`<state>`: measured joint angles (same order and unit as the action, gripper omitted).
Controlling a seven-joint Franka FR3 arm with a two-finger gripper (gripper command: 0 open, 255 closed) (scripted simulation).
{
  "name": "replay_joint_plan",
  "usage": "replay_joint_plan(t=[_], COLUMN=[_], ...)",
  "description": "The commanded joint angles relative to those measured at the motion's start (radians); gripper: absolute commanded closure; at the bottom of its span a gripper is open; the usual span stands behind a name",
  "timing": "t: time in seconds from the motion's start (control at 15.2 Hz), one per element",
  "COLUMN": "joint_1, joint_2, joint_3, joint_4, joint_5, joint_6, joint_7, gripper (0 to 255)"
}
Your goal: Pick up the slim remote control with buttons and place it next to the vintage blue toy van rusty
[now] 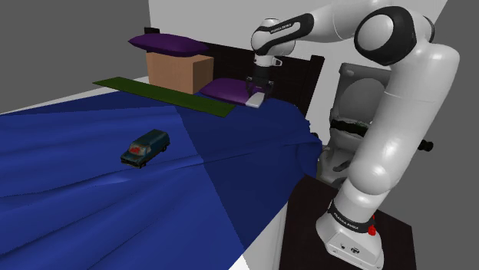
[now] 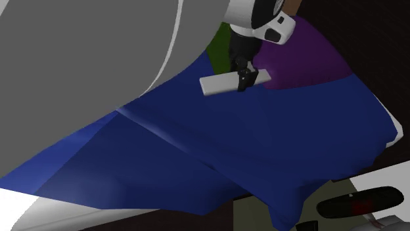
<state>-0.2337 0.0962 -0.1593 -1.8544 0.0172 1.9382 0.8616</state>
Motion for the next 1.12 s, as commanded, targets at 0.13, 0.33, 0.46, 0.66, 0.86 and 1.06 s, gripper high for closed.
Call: replay_joint_plan(t=[0.13,0.33,0.46,0.66,0.86,1.06], joint_1=[0.054,0.091,0.116,0.153,0.19,0.228], joint_2=[0.006,0.017,0.029,0.054,0.087,0.129], joint_3=[0.044,0.074,0.094,0.122,0.149,0.173], joint_4=[0.012,0.028,0.044,0.078,0.123,0.179], joint_5=[-0.003,-0.004,-0.005,-0.007,-0.01,-0.015], joint_6=[-0.006,-0.009,-0.013,-0.021,-0.033,-0.048], joint_7=[0.1,0.168,0.213,0.279,0.344,0.408], gripper=[255,255,255,255,255,255])
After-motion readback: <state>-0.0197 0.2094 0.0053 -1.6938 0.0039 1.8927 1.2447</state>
